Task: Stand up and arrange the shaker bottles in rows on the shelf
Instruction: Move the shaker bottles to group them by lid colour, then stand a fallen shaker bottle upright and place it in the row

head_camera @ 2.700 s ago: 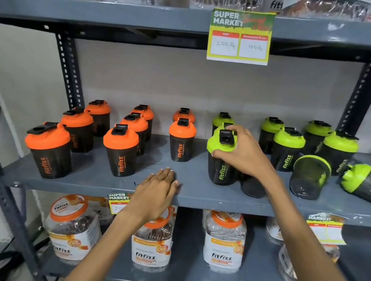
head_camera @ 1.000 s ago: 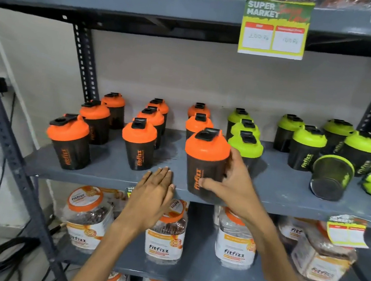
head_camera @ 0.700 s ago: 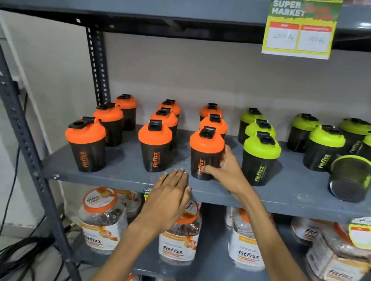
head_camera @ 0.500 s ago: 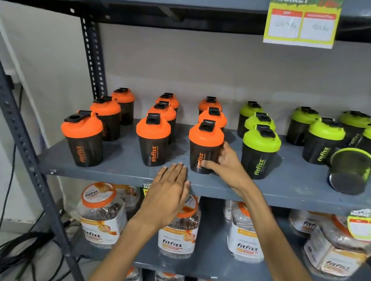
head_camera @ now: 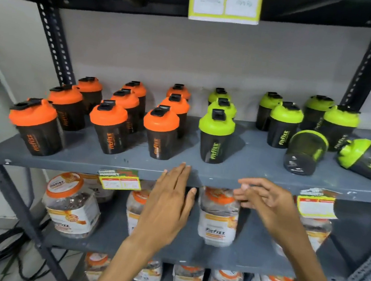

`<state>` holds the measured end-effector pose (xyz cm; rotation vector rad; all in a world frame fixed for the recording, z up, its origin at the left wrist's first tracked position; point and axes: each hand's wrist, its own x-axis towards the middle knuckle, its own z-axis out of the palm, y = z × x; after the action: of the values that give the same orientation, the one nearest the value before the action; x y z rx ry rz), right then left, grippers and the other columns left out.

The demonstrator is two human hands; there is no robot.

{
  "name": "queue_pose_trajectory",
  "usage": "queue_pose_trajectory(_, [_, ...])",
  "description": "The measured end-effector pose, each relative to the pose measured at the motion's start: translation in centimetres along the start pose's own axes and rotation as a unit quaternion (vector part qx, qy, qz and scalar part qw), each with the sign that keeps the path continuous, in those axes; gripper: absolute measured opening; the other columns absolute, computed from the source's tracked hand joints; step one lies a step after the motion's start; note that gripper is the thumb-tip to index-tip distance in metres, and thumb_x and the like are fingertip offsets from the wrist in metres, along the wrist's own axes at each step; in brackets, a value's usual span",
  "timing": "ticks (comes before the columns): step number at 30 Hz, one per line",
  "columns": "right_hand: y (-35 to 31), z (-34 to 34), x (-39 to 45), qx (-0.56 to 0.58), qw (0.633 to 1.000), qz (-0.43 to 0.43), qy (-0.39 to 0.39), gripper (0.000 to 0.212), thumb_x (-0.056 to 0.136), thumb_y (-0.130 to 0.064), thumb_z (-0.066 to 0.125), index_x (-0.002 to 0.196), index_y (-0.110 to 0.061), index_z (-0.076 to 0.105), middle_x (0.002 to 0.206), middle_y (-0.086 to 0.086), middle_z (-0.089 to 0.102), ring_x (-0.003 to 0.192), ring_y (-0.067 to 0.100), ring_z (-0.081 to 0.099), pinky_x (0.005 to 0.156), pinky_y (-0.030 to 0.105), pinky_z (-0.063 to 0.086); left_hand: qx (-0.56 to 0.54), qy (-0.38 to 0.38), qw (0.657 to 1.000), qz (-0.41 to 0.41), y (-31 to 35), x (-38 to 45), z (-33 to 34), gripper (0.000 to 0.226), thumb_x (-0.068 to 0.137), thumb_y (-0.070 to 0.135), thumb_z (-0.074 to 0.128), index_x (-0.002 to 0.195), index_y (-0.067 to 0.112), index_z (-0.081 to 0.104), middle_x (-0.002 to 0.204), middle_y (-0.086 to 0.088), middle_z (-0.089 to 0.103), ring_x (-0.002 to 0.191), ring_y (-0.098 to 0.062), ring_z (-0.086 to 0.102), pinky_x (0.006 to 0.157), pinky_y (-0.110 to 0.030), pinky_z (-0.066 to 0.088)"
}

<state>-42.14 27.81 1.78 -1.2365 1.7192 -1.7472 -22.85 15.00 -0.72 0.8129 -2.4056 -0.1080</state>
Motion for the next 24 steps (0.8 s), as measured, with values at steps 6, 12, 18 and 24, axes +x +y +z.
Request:
queue_pose_trajectory(6, [0.2,-12.1,1.4,-0.007,0.996,0.017,0.088,0.009,0.094,-0.004,0.059,0.097,0.0,0.066,0.077,0.018,0.072,0.059,0.01,0.07,0.062,0.018,0.057,-0.011,-0.015,0.999,0.052,10.0,5.1,4.5,0.059,0.106,0.043,0.028,0.156,0.013,0.03,0.164,-0.005,0.031,0.152,-0.019,0.027,0.127,-0.034,0.015])
queue_pose_trajectory(12, [1.3,-18.6,5.8,-0.02,0.983,0.036,0.177,0.022,0.093,-0.016,0.065,0.106,0.001,0.065,0.071,0.008,0.069,0.068,0.013,0.07,0.073,0.029,0.061,-0.026,-0.058,0.997,0.035,14.4,12.0,8.0,0.057,0.107,0.04,0.029,0.155,0.008,0.032,0.163,-0.011,0.031,0.154,-0.022,0.022,0.126,-0.036,0.017])
queue_pose_trajectory(18, [0.7,-17.0,9.7,-0.172,0.968,0.152,0.105,0.083,0.079,-0.076,0.049,0.116,-0.002,0.046,0.115,0.017,0.056,0.11,0.034,0.06,0.095,0.054,0.051,0.005,-0.113,0.993,-0.018,13.9,14.7,9.5,0.049,0.108,0.031,0.027,0.147,0.005,0.041,0.159,-0.015,0.038,0.149,-0.027,0.032,0.122,-0.039,0.023])
queue_pose_trajectory(24, [0.1,-14.1,12.5,-0.222,0.951,0.194,0.097,0.119,0.076,-0.087,0.036,0.147,0.007,0.024,0.148,0.024,0.034,0.135,0.039,0.041,0.106,0.045,0.037,0.024,-0.155,0.987,-0.023,13.7,14.8,9.8,0.049,0.107,0.034,0.027,0.144,0.007,0.043,0.162,-0.014,0.034,0.151,-0.026,0.028,0.124,-0.042,0.019])
